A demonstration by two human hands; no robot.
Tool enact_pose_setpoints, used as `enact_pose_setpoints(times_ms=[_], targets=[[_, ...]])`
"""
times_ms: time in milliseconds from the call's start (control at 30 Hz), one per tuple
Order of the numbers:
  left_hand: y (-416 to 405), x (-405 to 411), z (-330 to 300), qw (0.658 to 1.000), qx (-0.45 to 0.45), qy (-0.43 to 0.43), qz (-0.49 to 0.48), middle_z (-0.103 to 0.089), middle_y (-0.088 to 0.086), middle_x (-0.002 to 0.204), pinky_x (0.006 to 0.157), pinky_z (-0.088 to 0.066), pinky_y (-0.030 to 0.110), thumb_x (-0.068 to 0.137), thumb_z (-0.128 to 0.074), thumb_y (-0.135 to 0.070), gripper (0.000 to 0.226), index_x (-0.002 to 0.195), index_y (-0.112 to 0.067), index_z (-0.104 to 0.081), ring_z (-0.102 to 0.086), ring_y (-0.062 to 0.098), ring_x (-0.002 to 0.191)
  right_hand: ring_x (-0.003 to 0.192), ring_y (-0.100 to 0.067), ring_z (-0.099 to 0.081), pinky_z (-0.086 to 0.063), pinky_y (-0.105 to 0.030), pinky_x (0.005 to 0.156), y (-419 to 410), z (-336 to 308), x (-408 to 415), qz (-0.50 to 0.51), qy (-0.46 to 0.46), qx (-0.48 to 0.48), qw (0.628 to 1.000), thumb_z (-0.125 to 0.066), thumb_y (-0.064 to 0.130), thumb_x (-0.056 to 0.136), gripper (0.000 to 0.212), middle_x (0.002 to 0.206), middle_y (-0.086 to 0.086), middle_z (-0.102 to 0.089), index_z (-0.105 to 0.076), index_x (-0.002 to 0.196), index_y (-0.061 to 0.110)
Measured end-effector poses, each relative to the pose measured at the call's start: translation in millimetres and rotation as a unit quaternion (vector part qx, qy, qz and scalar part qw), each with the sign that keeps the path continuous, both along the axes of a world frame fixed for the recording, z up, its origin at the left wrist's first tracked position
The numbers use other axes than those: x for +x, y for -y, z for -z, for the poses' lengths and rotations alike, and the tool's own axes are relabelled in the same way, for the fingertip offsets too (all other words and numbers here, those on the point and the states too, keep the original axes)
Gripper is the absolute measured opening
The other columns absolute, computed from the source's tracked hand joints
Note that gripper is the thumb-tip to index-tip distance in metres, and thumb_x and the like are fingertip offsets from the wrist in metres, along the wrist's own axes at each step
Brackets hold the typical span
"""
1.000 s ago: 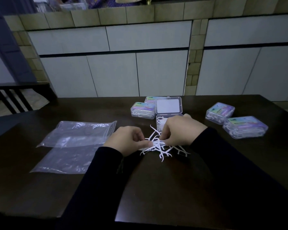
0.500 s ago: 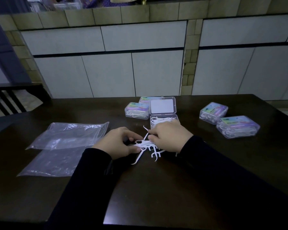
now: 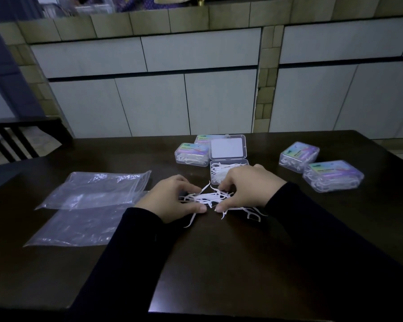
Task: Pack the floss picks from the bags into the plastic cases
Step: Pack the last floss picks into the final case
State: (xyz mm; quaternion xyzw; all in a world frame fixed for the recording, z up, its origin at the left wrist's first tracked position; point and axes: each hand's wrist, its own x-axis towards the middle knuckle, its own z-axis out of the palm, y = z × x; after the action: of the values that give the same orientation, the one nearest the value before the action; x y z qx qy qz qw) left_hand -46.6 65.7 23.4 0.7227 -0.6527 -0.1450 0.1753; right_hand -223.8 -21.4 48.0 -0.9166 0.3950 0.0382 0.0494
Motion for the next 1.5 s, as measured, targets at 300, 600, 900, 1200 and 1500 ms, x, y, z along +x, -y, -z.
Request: enact_pose_setpoints(times_ms=[300, 600, 900, 1200, 1500], targets=[[27, -21, -32, 0.993, 0.087, 0.066, -0.041, -0.067, -0.011, 0.096, 0.081, -0.049, 0.027, 0.076, -0.077, -0.036, 0.021, 0.095, -0.030, -0.073, -0.060, 0.009, 0.093, 0.110, -0.014, -0.055, -0.033, -0.039, 0.102, 10, -7, -10, 0.035, 0.015, 0.012, 0.999, -0.067, 0.043, 0.086, 0.025, 0.111, 0.012, -0.066, -0.069, 0.108, 0.033], [28, -11, -26, 0.997, 0.076, -0.007, -0.018, -0.066, -0.014, 0.072, 0.062, -0.041, 0.018, 0.071, -0.081, -0.041, 0.015, 0.068, -0.032, -0.070, -0.059, 0.001, 0.072, 0.099, -0.009, -0.053, -0.027, -0.030, 0.087, 17, 0, -16, -0.010, 0.040, -0.034, 0.999, -0.059, 0.044, 0.091, 0.022, 0.109, 0.016, -0.067, -0.068, 0.110, 0.036], [26, -3, -21, 0.999, -0.025, -0.037, -0.009, -0.058, -0.019, 0.054, 0.049, -0.033, 0.005, 0.079, -0.075, -0.036, 0.013, 0.068, -0.032, -0.070, -0.052, -0.012, 0.054, 0.102, -0.015, -0.038, -0.028, -0.030, 0.085, 30, 1, -30, 0.025, 0.096, -0.022, 0.995, -0.053, 0.042, 0.095, 0.018, 0.099, 0.013, -0.059, -0.065, 0.107, 0.036], [29, -11, -18, 0.947, -0.198, -0.253, -0.005, -0.066, -0.010, 0.061, 0.054, -0.048, 0.028, 0.081, -0.075, -0.023, 0.010, 0.071, -0.024, -0.073, -0.056, 0.003, 0.051, 0.089, -0.006, -0.046, -0.024, -0.030, 0.090, 47, 1, -35, 0.041, 0.276, -0.072, 0.957, -0.061, 0.036, 0.093, 0.007, 0.076, 0.023, -0.053, -0.066, 0.089, 0.035], [66, -34, -9, 0.875, -0.346, -0.336, -0.046, -0.071, -0.013, 0.075, 0.075, -0.050, 0.033, 0.082, -0.074, -0.023, 0.018, 0.073, -0.038, -0.072, -0.059, 0.005, 0.071, 0.091, -0.011, -0.049, -0.022, -0.032, 0.080, 63, 14, -15, 0.048, 0.384, -0.206, 0.899, -0.058, 0.028, 0.095, 0.011, 0.087, 0.019, -0.053, -0.069, 0.092, 0.026]])
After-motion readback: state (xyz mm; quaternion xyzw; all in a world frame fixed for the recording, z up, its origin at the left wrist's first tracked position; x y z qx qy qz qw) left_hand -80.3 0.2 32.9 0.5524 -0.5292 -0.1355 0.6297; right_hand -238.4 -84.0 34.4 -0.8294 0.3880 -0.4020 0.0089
